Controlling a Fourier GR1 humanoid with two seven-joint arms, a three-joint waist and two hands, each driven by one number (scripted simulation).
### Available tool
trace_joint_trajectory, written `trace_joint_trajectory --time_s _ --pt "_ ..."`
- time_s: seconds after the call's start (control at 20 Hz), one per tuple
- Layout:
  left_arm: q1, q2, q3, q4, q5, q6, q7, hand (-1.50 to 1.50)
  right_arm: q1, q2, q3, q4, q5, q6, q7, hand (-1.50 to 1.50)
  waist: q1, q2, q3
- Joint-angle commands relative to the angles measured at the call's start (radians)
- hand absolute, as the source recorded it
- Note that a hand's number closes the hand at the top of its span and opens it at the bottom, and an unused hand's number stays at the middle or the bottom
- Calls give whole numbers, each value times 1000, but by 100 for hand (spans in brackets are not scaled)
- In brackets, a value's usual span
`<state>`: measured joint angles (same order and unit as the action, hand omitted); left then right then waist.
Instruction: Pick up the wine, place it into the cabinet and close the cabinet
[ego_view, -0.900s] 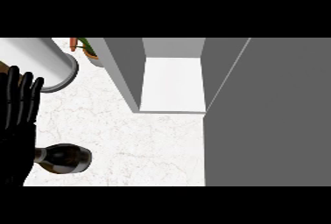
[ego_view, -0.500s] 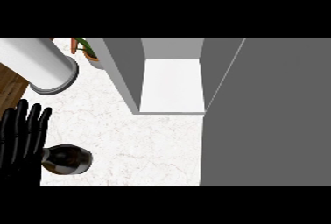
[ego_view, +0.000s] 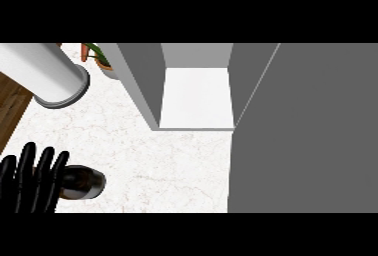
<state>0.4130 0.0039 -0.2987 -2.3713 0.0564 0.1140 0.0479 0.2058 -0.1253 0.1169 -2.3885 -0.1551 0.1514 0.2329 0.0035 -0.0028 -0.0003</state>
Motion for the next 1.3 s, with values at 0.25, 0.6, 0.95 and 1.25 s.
trace_joint_trajectory --time_s 0.25,0.6,0.95,1.25 --pt "-5 -4 -198 -127 -164 140 135 -150 -78 8 29 -120 -11 -51 201 -150 0 1 0" --pt "-26 -1 -189 -147 -156 213 182 -150 -44 -19 2 -164 -34 -27 222 -150 -5 0 0" --pt "10 46 -145 -268 -140 229 234 -150 -106 -4 -3 -181 -19 -76 270 -150 -1 -1 1" --pt "-3 103 39 -276 -29 213 267 -150 -123 -4 21 -178 6 -85 282 -150 -1 0 0"
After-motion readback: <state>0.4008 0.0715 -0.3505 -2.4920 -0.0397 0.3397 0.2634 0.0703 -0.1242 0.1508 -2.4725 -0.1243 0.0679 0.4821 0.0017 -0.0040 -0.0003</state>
